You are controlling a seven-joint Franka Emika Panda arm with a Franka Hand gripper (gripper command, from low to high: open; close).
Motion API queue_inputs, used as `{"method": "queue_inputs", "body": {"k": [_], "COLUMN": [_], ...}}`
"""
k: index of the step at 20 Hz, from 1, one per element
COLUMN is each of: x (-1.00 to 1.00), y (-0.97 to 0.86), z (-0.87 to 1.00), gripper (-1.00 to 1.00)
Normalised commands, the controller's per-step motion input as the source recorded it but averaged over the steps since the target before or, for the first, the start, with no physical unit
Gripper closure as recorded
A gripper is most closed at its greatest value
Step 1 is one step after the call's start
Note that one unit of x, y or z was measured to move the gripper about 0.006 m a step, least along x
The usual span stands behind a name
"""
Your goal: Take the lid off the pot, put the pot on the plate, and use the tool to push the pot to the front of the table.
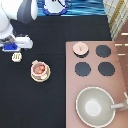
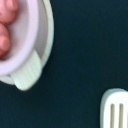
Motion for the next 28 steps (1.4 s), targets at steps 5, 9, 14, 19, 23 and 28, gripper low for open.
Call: {"method": "queue_inputs", "body": {"k": [5,9,14,19,23,28], "x": [-1.0,-1.0,-1.0,-0.89,-0.57,-0.02], "y": [-0.28,-0.23,-0.25,-0.2,-0.25,-0.16], "z": [-0.7,-0.87,-0.91,-0.81,-0.56,-0.25], "gripper": [-1.0,-1.0,-1.0,-1.0,-1.0,1.0]}}
